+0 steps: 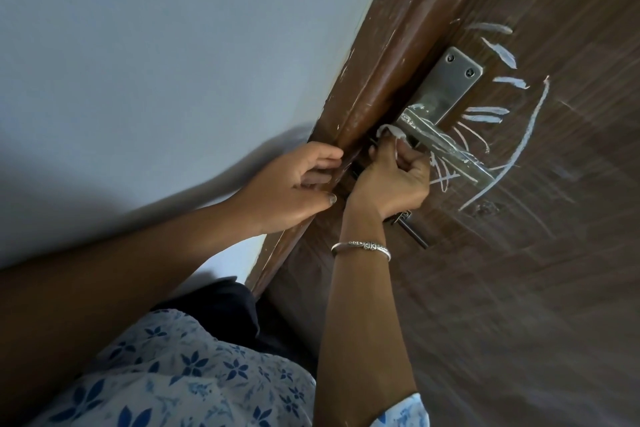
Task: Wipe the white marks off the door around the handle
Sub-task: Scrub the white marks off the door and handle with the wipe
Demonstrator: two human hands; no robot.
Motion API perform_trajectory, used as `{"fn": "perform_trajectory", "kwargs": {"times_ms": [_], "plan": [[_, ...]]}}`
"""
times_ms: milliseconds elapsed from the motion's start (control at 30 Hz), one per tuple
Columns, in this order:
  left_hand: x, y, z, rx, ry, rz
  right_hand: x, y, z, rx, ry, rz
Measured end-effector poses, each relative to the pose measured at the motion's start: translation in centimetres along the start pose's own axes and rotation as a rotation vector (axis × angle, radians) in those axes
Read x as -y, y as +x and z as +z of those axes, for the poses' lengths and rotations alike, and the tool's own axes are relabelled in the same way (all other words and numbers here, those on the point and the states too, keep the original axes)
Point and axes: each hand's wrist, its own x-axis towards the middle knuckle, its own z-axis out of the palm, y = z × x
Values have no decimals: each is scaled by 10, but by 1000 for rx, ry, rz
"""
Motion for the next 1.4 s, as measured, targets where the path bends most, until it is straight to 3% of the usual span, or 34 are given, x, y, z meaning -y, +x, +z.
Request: {"fn": "perform_trajectory", "kwargs": {"times_ms": [367, 600, 933, 1100, 1300, 1400], "plan": [[3, 6, 2, 13, 48, -8, 16, 7, -30, -27, 109, 83], [-17, 19, 15, -12, 91, 51, 37, -22, -73, 172, 1, 135], [-69, 33, 41, -184, 387, 369, 117, 22, -67, 239, -94, -422], [-77, 43, 48, -180, 327, 383, 128, 40, -65, 275, -196, -515], [-65, 50, 54, -193, 232, 416, 123, 48, -69, 367, -535, -672], [-55, 54, 58, -217, 154, 369, 124, 50, -61, 501, -631, -740]]}}
